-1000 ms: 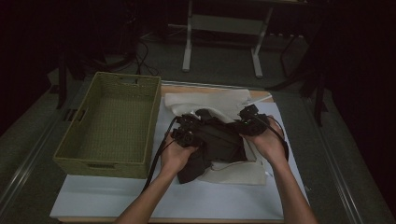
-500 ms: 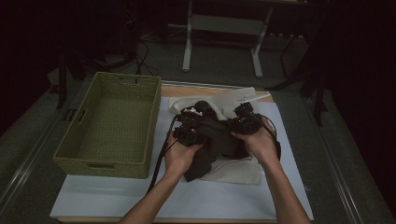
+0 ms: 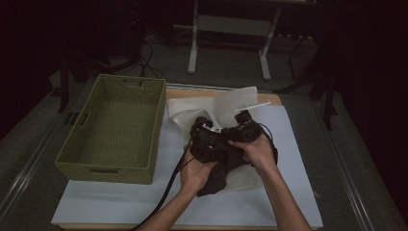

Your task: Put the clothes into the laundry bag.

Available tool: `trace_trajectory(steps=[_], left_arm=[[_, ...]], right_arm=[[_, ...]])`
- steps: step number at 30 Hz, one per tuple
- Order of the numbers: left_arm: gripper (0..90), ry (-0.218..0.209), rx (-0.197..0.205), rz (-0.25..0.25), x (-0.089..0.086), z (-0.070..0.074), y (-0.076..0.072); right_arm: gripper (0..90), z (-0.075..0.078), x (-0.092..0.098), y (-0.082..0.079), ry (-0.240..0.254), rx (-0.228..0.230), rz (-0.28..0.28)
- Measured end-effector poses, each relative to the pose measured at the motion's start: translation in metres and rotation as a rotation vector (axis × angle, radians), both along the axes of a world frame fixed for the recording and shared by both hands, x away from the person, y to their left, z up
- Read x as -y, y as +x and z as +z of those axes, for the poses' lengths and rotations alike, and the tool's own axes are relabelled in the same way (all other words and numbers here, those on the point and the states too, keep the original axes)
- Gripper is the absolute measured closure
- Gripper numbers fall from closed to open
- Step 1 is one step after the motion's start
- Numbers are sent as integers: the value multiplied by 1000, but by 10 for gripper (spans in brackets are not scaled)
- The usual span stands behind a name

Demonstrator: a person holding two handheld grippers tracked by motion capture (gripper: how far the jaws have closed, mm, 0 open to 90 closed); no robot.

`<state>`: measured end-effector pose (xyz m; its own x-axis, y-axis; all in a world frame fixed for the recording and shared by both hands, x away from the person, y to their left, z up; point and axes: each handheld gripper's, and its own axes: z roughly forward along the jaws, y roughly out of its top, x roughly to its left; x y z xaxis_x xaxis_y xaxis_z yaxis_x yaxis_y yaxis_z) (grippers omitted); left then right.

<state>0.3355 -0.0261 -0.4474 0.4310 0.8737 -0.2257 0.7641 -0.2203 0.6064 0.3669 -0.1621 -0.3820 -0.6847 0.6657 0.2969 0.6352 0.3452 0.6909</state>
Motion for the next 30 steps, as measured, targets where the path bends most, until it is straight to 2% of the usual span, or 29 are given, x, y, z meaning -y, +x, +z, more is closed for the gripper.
trace_trajectory(steps=[2, 4, 7, 9, 10, 12, 14, 17, 19, 21, 24, 27, 28, 30], left_arm=[[559, -38, -4, 43, -1, -4, 7], [559, -72, 5, 99, -5, -5, 11], [550, -82, 41, 145, -5, -7, 12], [534, -97, 44, 161, -4, -10, 14], [522, -95, 40, 157, -3, -12, 15], [501, -92, 35, 152, -1, -19, 16], [445, -108, 23, 106, -2, -23, 17], [325, -170, 10, 47, -12, -18, 10], [288, -201, 30, 25, -22, -10, 3], [253, -225, 25, -13, -31, -3, -3], [236, -238, 64, -35, -47, 7, -12], [240, -222, 158, -15, -65, 19, -18], [245, -222, 184, -2, -72, 22, -17], [246, -246, 191, 9, -81, 23, -8]], right_arm=[[871, -1, -3, 0, -42, 21, -18], [871, -1, 2, 0, -33, 16, -30], [870, 0, 9, -5, -81, 61, -43], [869, 1, 10, -10, -143, 107, -57], [869, -1, 9, -11, -174, 120, -65], [868, -6, 8, -11, -200, 119, -62], [864, -11, 9, -10, -209, 119, -65], [857, -13, 15, -3, -181, 108, -73], [856, -12, 19, 0, -168, 103, -80], [856, -12, 22, 2, -157, 101, -87], [855, -12, 24, 4, -147, 99, -85], [854, -12, 24, 5, -144, 100, -84], [855, -12, 24, 6, -141, 103, -82], [855, -12, 23, 6, -132, 104, -72]])
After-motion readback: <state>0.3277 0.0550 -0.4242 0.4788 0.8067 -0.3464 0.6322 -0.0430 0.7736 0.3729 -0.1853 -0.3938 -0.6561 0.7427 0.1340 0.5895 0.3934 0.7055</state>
